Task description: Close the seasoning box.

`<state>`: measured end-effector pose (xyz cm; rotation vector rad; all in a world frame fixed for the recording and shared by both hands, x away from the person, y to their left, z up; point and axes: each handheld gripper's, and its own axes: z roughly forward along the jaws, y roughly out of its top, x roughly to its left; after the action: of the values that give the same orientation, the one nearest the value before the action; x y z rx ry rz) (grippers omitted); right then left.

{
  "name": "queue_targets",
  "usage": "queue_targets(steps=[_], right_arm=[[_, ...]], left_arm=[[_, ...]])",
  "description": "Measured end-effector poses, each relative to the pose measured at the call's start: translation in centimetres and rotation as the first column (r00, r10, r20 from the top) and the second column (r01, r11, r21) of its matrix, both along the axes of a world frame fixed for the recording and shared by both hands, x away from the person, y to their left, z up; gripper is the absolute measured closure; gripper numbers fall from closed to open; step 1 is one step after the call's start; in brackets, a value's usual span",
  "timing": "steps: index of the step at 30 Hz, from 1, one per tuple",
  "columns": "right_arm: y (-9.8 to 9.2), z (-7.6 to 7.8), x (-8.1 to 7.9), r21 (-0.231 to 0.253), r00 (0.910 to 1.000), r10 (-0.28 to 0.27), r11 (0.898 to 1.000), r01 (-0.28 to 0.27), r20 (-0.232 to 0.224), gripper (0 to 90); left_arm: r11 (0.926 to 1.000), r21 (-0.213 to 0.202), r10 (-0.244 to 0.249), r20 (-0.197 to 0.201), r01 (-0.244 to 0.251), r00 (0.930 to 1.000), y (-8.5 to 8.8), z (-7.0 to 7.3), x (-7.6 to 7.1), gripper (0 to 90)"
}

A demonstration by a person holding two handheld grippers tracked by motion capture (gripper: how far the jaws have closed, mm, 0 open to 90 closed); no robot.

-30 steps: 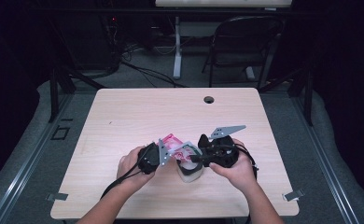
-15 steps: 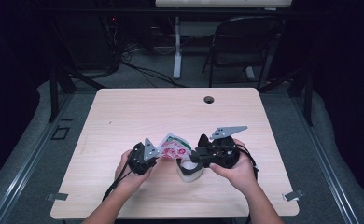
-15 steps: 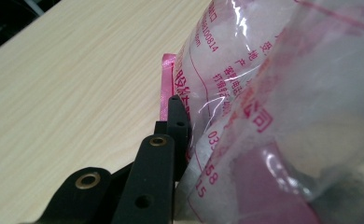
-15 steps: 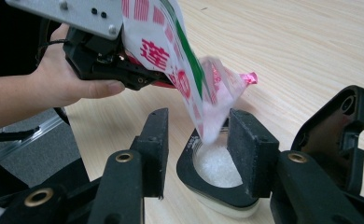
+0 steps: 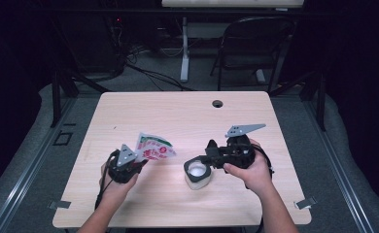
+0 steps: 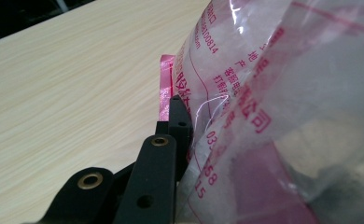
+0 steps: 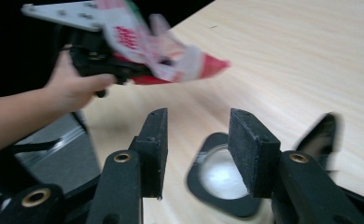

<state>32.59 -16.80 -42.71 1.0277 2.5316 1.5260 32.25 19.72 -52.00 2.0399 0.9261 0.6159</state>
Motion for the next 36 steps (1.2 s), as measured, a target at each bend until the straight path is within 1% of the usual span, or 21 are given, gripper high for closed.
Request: queue_targets(steps=[1, 2, 4, 5, 6, 8, 12, 13, 15, 16, 18, 20, 21, 22, 25, 27, 29, 30, 32, 35, 36], right_arm=[[-0.2, 0.3, 0.2, -0.015, 0.9997, -0.024, 1.000, 0.024, 0.005, 58.3], [-0.4, 0.5, 0.4, -0.013, 0.9994, -0.035, 0.999, 0.035, -0.003, 58.3], [-0.8, 0.8, 0.8, 0.014, 0.9986, -0.050, 0.999, 0.050, -0.014, 58.3], [-1.1, 0.9, 1.1, 0.032, 0.9977, -0.060, 0.998, 0.061, -0.030, 58.3], [-1.3, 0.9, 1.2, 0.042, 0.9968, -0.069, 0.997, 0.070, -0.040, 58.3], [-1.6, 0.8, 1.4, 0.054, 0.9953, -0.073, 0.996, 0.076, -0.064, 58.2], [-1.7, 1.1, 1.6, 0.058, 0.9913, -0.090, 0.994, 0.096, -0.096, 58.2], [-1.7, 1.2, 1.7, 0.071, 0.9902, -0.094, 0.992, 0.101, -0.103, 57.9], [-1.7, 1.3, 1.8, 0.091, 0.9901, -0.082, 0.992, 0.092, -0.114, 57.8], [-1.7, 1.4, 1.9, 0.097, 0.9893, -0.084, 0.991, 0.096, -0.120, 57.9], [-1.6, 1.6, 2.2, 0.090, 0.9888, -0.086, 0.991, 0.098, -0.121, 57.9], [-1.6, 1.8, 2.4, 0.104, 0.9889, -0.079, 0.990, 0.092, -0.126, 57.9], [-1.6, 2.0, 2.6, 0.109, 0.9891, -0.073, 0.990, 0.087, -0.128, 57.9], [-1.6, 2.1, 2.7, 0.111, 0.9887, -0.074, 0.990, 0.089, -0.130, 57.7], [-1.6, 2.4, 2.9, 0.130, 0.9882, -0.071, 0.988, 0.089, -0.136, 57.5], [-1.7, 2.7, 3.0, 0.131, 0.9883, -0.070, 0.987, 0.088, -0.136, 57.5], [-1.8, 2.8, 3.0, 0.142, 0.9879, -0.071, 0.986, 0.090, -0.138, 57.6], [-1.8, 2.9, 3.0, 0.141, 0.9877, -0.078, 0.985, 0.097, -0.136, 57.6], [-1.9, 3.2, 3.0, 0.142, 0.9876, -0.077, 0.985, 0.096, -0.137, 57.5], [-2.0, 3.2, 3.1, 0.148, 0.9870, -0.082, 0.984, 0.103, -0.138, 57.5], [-2.0, 3.2, 3.1, 0.150, 0.9867, -0.084, 0.983, 0.104, -0.139, 57.6]], left_arm=[[0.9999, -0.007, 0.009, 0.000, -0.009, 1.0000, 0.6, 0.0, 0.0, 82.1], [0.9996, -0.022, 0.018, 0.002, -0.017, 0.9998, 1.2, 0.0, -0.1, 82.0], [0.9984, -0.041, 0.039, 0.001, -0.038, 0.9993, 2.4, -0.3, -0.1, 82.1], [0.9979, -0.046, 0.045, 0.001, -0.045, 0.9990, 2.8, -0.5, -0.2, 82.1], [0.9973, -0.051, 0.053, 0.000, -0.053, 0.9986, 3.2, -0.7, -0.2, 82.0], [0.9955, -0.077, 0.056, -0.006, -0.056, 0.9984, 3.8, -1.2, -0.3, 82.0], [0.9957, -0.073, 0.057, 0.010, -0.057, 0.9983, 4.3, -1.3, -0.4, 82.0], [0.9946, -0.084, 0.062, 0.010, -0.061, 0.9980, 4.3, -1.2, -0.5, 82.0], [0.9945, -0.085, 0.062, 0.010, -0.061, 0.9980, 4.4, -1.4, -0.5, 82.0], [0.9947, -0.079, 0.066, 0.003, -0.065, 0.9978, 4.5, -1.5, -0.5, 82.0], [0.9940, -0.080, 0.074, -0.006, -0.074, 0.9973, 4.7, -1.8, -0.4, 82.0], [0.9909, -0.107, 0.080, -0.023, -0.082, 0.9965, 5.4, -2.2, -0.2, 82.0], [0.9889, -0.117, 0.090, -0.028, -0.092, 0.9956, 5.6, -2.3, -0.1, 82.0], [0.9851, -0.127, 0.112, -0.036, -0.116, 0.9931, 6.0, -2.4, -0.1, 82.0], [0.9758, -0.164, 0.138, -0.048, -0.145, 0.9892, 6.9, -2.4, 0.1, 82.0], [0.9687, -0.190, 0.152, -0.055, -0.160, 0.9869, 7.6, -2.5, 0.1, 82.0], [0.9630, -0.199, 0.174, -0.055, -0.181, 0.9832, 8.2, -2.6, 0.1, 82.0], [0.9577, -0.211, 0.186, -0.063, -0.195, 0.9805, 8.7, -2.7, 0.2, 81.9], [0.9511, -0.230, 0.195, -0.070, -0.206, 0.9782, 9.2, -2.9, 0.3, 81.9], [0.9375, -0.256, 0.218, -0.097, -0.236, 0.9712, 10.3, -3.4, 0.5, 81.7], [0.9303, -0.265, 0.231, -0.115, -0.254, 0.9661, 10.7, -3.7, 0.6, 81.5]])
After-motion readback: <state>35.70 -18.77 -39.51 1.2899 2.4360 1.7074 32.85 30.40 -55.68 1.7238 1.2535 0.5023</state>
